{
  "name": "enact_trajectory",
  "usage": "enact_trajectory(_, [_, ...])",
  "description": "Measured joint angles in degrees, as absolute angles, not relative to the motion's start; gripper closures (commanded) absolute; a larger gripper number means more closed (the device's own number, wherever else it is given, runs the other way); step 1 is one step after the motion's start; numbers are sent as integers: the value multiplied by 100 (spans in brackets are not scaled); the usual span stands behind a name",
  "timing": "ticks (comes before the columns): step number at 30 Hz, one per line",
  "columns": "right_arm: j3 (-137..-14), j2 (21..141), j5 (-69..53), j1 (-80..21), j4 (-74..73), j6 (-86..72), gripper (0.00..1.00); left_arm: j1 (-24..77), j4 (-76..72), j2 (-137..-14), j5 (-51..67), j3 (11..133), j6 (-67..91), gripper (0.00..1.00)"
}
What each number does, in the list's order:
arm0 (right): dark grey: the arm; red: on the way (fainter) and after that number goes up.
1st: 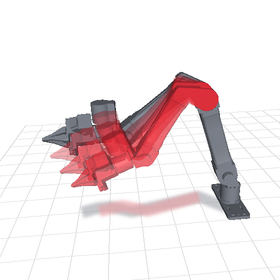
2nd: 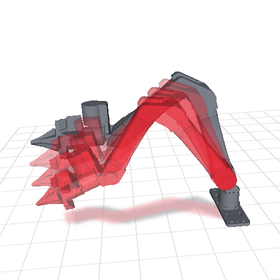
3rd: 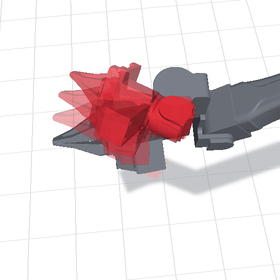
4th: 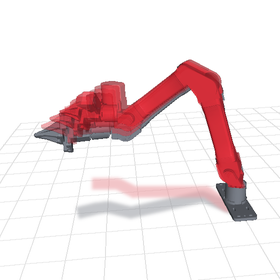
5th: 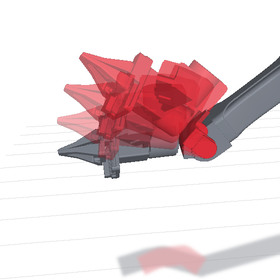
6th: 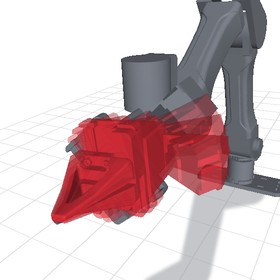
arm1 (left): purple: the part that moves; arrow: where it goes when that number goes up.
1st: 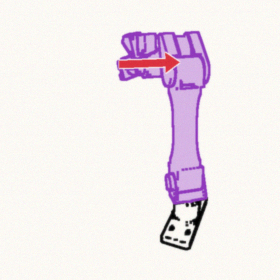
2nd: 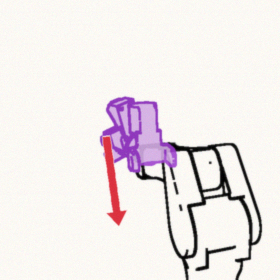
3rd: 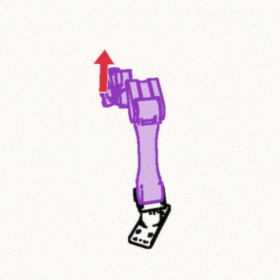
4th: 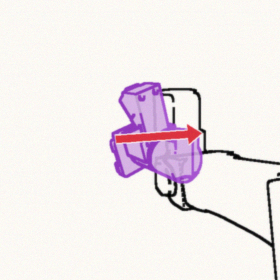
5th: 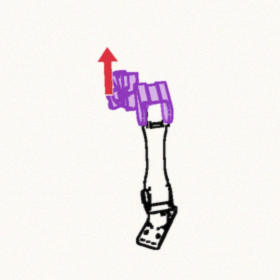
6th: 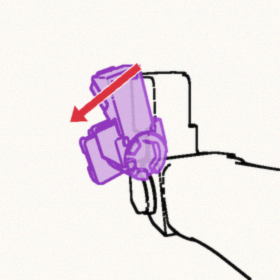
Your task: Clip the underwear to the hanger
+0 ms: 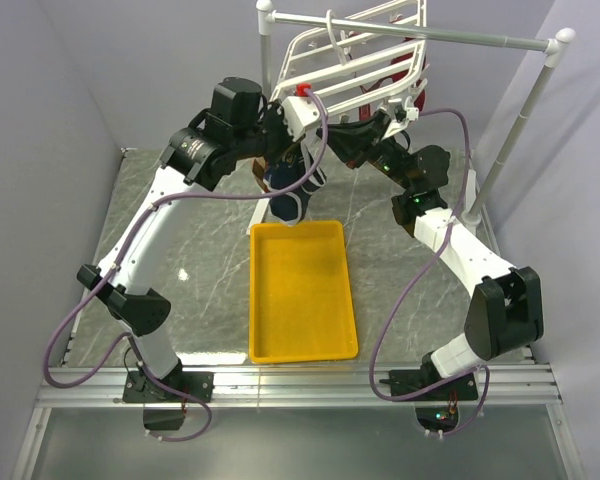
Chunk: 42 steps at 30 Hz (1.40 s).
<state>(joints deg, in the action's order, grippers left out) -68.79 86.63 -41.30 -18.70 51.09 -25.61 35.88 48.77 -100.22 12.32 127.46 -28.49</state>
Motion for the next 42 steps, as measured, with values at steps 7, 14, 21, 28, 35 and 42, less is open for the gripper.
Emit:
enact_trajectory(7, [-6886, 8729, -4163, -1868, 5251, -2674, 100, 3638, 4869, -10062, 1282, 12752, -2891, 100])
enact_trajectory(14, [-6954, 8768, -4178, -1846, 5325, -2899, 100, 3719, 4960, -10261, 1212, 12873, -2849, 100])
enact_trajectory(21, [-7032, 8792, -4185, -1837, 5231, -2891, 100, 3750, 5035, -10337, 1125, 12698, -2303, 100])
enact_trajectory(28, [-7102, 8801, -4139, -1811, 5043, -2836, 100, 3750, 5087, -9306, 1562, 10691, -2493, 100])
enact_trajectory(35, [-7135, 8803, -4167, -1767, 4895, -2838, 100, 3854, 5168, -8840, 1559, 9738, -3568, 89])
enact_trajectory(42, [-7137, 8820, -4163, -1719, 4731, -2851, 100, 4174, 5207, -9338, 1149, 9644, -5391, 77])
